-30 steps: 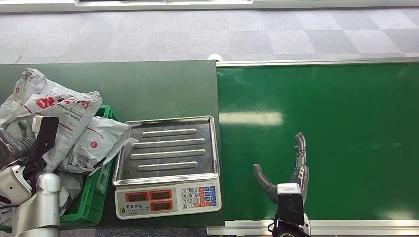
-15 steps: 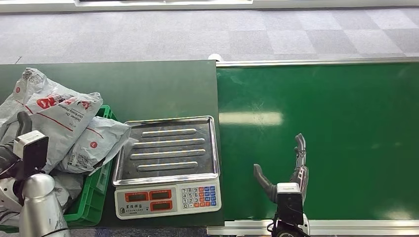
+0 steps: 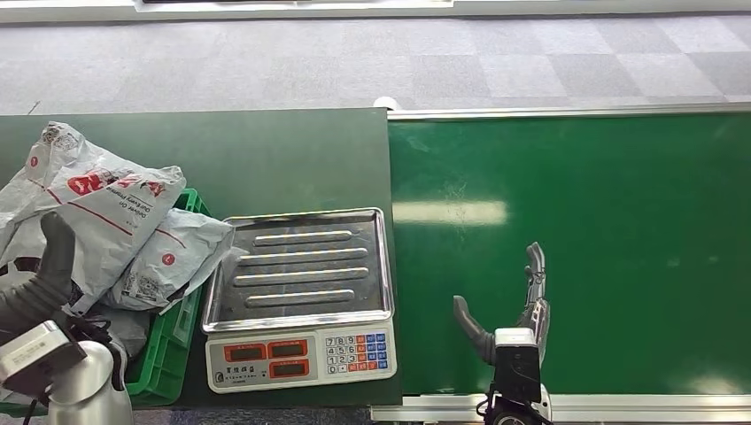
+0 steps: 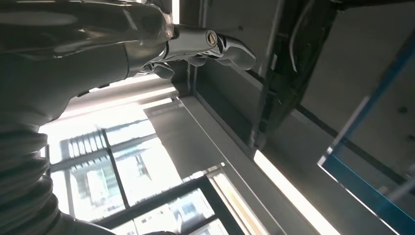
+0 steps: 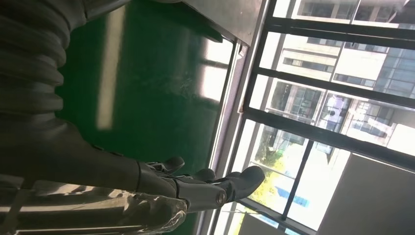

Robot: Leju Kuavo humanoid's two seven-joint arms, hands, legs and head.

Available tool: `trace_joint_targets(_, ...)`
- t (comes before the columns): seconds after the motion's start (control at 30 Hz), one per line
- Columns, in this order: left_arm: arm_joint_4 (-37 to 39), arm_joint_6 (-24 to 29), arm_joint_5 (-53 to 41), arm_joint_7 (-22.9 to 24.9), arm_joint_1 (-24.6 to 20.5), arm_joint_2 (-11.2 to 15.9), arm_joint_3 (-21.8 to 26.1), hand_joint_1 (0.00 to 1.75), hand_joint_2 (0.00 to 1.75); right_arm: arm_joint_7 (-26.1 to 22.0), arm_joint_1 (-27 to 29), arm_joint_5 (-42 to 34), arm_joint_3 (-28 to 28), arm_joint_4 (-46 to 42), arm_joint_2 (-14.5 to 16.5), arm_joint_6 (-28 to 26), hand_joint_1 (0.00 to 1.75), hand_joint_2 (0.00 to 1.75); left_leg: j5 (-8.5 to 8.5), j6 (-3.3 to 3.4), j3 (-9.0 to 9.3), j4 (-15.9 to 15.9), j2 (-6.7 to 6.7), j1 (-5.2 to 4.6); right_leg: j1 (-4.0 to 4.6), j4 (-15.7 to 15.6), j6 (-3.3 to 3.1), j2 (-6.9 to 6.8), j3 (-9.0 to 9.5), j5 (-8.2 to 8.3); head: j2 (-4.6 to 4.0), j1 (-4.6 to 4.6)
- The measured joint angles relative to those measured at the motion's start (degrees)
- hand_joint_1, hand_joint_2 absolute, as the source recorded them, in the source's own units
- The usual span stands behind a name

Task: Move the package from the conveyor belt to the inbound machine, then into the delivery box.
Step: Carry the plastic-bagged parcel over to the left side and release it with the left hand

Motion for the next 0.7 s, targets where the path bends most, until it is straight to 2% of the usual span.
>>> trace_joint_targets(0.13, -2.48, -5.96, 2.16, 1.38, 3.5, 3.09, -10.95, 0.0, 1.75, -0.51, -0.16, 0.0, -0.37, 0.26, -0.14, 1.49, 0.0, 1.75, -0.01, 0.01, -0.03, 0.0, 0.0, -0.01, -0.01, 0.0, 0.0, 0.01, 0.03, 0.0, 0.0, 0.01)
trace_joint_targets(0.27, -2.89, -10.03, 5.44, 1.39, 6.52, 4.56, -16.68, 0.0, 1.75, -0.54, -0.36, 0.46, -0.67, 0.39, -0.13, 2.63, 0.0, 1.75, -0.02, 0.01, -0.03, 0.0, 0.01, -0.02, -0.02, -0.01, 0.0, 0.01, 0.0, 0.0, 0.0, 0.0)
trace_joint_targets(0.33, -2.85, -13.06, 6.83, 1.95, 7.63, 4.85, -17.62, 0.0, 1.75, -0.54, -0.4, 0.61, -0.78, 0.42, -0.11, 2.76, 0.0, 1.75, -0.02, 0.01, -0.03, 0.0, 0.01, -0.01, -0.01, -0.01, 0.0, 0.01, 0.01, 0.0, 0.0, 0.0)
trace_joint_targets(0.5, 0.28, -26.08, 15.56, 3.52, 11.23, 4.33, -17.47, 0.0, 1.75, -0.38, -0.63, 0.33, -1.22, 0.42, -0.03, 4.54, 0.0, 1.75, -0.02, 0.01, -0.02, -0.01, 0.02, -0.01, -0.01, -0.01, 0.0, 0.02, 0.0, 0.0, 0.0, 0.0)
trace_joint_targets(0.7, 7.61, -31.42, 21.24, 2.66, 15.3, 1.2, -17.11, 0.0, 1.75, -0.32, -0.88, 1.32, -1.63, 0.17, 0.39, 5.73, 0.0, 1.75, -0.03, 0.01, -0.03, 0.0, 0.01, -0.03, -0.04, -0.01, 0.01, 0.01, -0.01, -0.01, 0.0, 0.01)
